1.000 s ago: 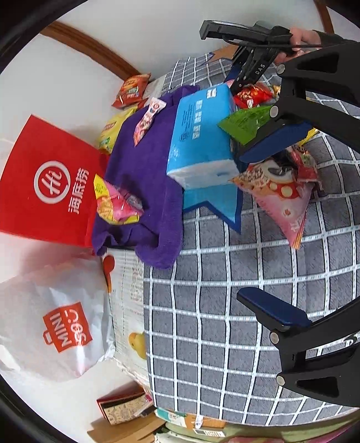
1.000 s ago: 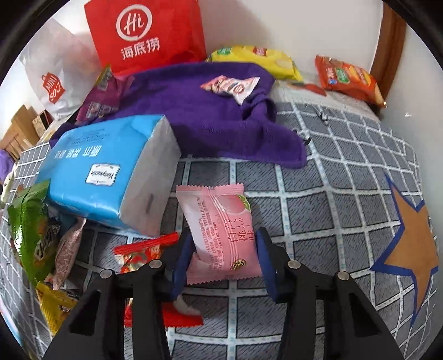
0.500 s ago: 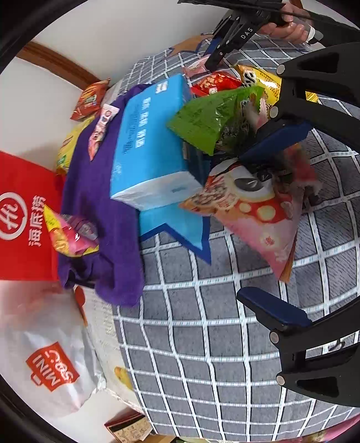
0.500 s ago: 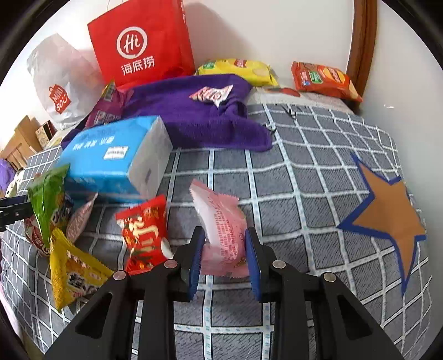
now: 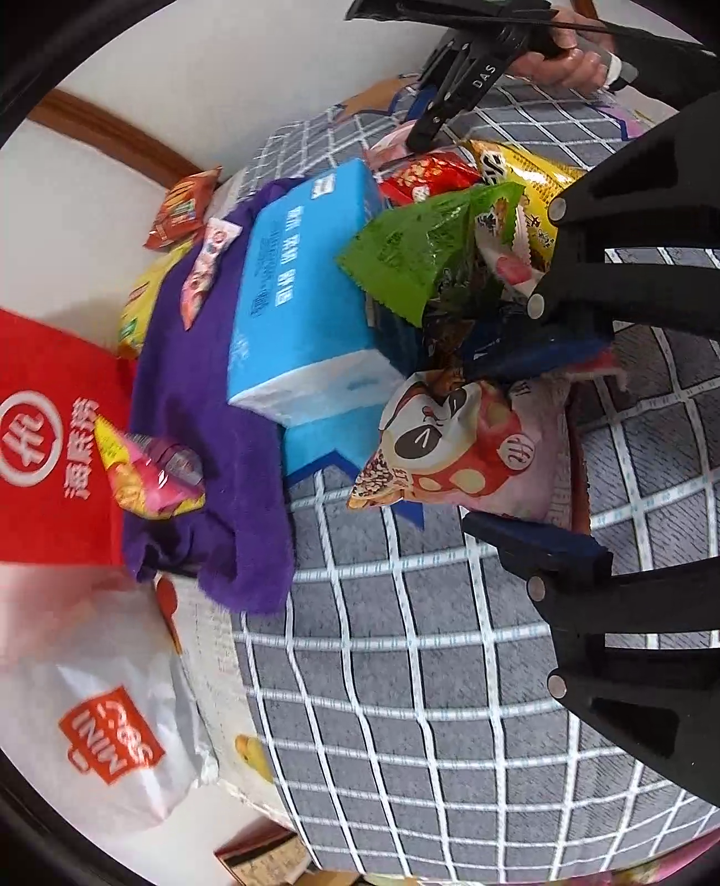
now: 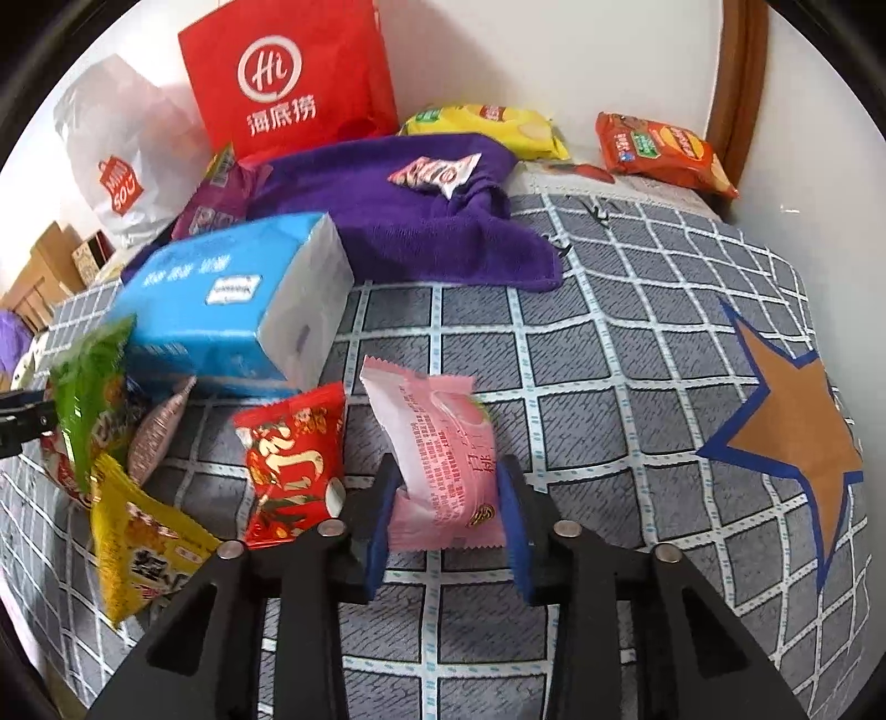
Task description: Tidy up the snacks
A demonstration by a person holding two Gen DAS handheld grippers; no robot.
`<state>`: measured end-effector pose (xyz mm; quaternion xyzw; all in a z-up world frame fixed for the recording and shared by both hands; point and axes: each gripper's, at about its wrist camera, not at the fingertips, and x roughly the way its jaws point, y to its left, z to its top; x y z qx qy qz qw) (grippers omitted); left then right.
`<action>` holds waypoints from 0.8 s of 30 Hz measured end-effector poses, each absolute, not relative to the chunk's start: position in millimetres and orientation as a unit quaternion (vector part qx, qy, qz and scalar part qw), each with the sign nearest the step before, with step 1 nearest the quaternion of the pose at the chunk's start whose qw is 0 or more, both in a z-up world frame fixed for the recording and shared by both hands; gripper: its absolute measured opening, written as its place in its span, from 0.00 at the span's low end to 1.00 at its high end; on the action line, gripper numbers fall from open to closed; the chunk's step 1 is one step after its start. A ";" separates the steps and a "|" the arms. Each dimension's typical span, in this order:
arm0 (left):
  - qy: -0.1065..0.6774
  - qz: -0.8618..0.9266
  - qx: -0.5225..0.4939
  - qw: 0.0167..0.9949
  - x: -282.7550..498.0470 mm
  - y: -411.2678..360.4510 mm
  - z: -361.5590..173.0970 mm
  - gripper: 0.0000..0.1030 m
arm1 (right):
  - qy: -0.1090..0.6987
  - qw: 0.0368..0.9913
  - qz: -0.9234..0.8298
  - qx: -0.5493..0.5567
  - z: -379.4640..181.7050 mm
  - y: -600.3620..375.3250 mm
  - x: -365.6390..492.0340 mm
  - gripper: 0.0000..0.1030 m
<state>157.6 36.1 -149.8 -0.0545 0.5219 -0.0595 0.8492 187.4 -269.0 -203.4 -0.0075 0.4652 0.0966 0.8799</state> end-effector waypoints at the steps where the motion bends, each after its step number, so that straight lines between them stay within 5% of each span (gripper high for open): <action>1: 0.517 -0.061 -0.061 0.852 155.2 39.1 -145.7 0.43 | 0.464 0.880 0.097 -0.003 -200.2 -270.6 186.0 0.30; 24: 0.474 -0.079 -0.095 0.872 128.9 47.9 -88.5 0.43 | 0.422 0.900 0.106 0.016 -132.2 -247.6 148.5 0.27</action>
